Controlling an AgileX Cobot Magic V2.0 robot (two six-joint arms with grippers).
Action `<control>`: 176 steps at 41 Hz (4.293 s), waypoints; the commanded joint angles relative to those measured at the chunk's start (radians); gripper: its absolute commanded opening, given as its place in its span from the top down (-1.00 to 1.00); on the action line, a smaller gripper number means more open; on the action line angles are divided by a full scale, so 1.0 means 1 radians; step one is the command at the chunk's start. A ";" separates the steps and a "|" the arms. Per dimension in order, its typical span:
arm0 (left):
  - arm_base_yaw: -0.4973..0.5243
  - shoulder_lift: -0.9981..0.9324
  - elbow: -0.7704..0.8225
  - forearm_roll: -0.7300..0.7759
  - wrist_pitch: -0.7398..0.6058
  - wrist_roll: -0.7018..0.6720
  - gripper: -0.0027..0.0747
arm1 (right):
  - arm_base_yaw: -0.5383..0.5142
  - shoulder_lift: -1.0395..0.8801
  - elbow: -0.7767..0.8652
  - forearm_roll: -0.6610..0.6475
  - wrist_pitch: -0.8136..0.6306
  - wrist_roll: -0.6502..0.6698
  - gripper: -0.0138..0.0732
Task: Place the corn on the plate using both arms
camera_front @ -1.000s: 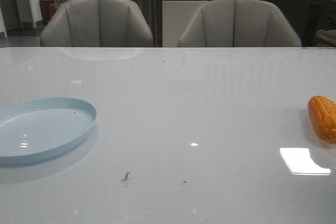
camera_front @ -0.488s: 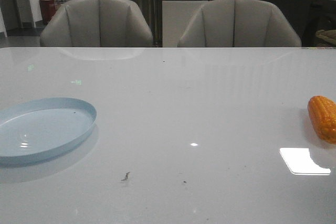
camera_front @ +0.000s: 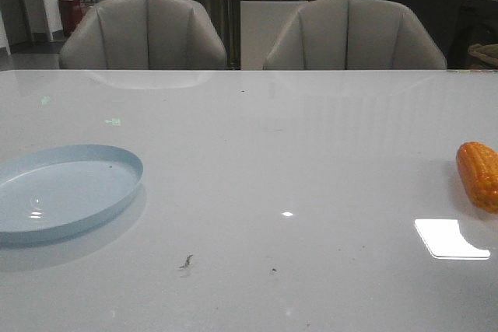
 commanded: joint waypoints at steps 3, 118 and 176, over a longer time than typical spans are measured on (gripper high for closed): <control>-0.003 0.084 -0.215 0.018 0.138 -0.003 -0.28 | 0.001 0.011 -0.035 0.021 -0.043 -0.010 -0.61; -0.359 0.800 -0.933 -0.439 0.419 0.030 0.69 | 0.001 0.614 -0.359 0.021 0.041 -0.106 -0.61; -0.249 0.597 -1.101 -0.072 0.595 0.117 -0.07 | 0.000 0.746 -0.448 0.000 0.182 -0.086 -0.61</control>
